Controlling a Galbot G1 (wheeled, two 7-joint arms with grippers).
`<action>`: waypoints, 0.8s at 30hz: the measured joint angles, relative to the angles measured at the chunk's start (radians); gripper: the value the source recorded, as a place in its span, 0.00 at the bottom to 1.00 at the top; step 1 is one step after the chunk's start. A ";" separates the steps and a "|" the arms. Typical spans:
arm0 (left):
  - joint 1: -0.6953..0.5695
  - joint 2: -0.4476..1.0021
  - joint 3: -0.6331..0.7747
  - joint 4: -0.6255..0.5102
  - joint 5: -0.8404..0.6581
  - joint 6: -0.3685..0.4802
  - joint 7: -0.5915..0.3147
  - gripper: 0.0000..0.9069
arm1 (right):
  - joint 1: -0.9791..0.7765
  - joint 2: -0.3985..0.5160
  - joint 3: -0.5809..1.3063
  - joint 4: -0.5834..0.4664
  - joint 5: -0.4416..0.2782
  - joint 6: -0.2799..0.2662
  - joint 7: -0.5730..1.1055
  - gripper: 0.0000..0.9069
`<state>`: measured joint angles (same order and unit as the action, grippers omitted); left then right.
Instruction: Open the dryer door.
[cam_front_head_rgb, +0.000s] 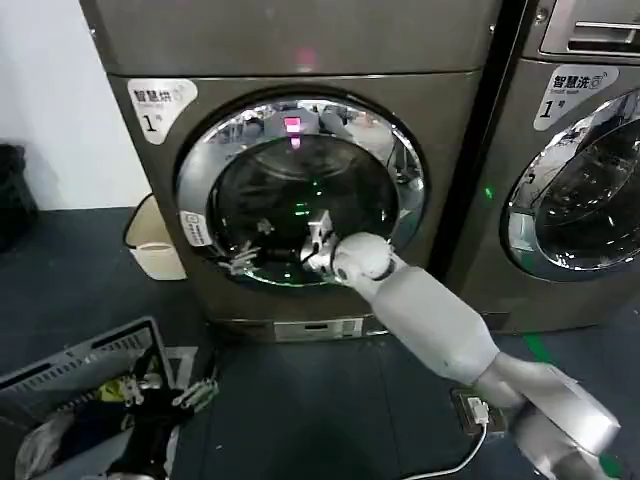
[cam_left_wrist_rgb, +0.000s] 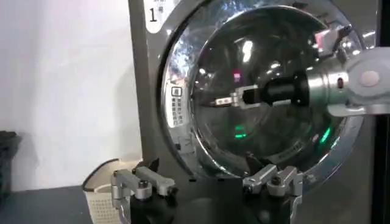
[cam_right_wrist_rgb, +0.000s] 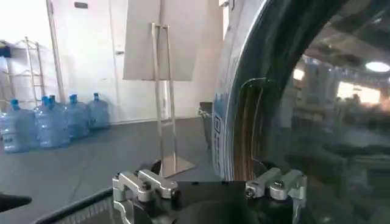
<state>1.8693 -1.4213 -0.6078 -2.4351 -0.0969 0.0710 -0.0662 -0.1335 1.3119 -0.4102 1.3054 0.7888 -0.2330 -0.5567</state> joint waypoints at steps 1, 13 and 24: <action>0.000 0.000 0.000 -0.001 -0.001 0.000 0.000 1.00 | 0.002 0.007 -0.001 -0.008 -0.003 0.002 0.000 1.00; -0.002 0.001 0.000 -0.003 -0.003 0.001 0.000 1.00 | 0.025 0.094 -0.015 -0.113 -0.033 0.022 -0.006 1.00; -0.005 0.002 -0.001 0.000 -0.007 0.000 -0.001 1.00 | 0.040 0.150 -0.021 -0.181 -0.055 0.035 -0.009 1.00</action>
<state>1.8642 -1.4198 -0.6087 -2.4355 -0.1041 0.0707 -0.0669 -0.0932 1.4619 -0.4312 1.1246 0.7336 -0.1982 -0.5660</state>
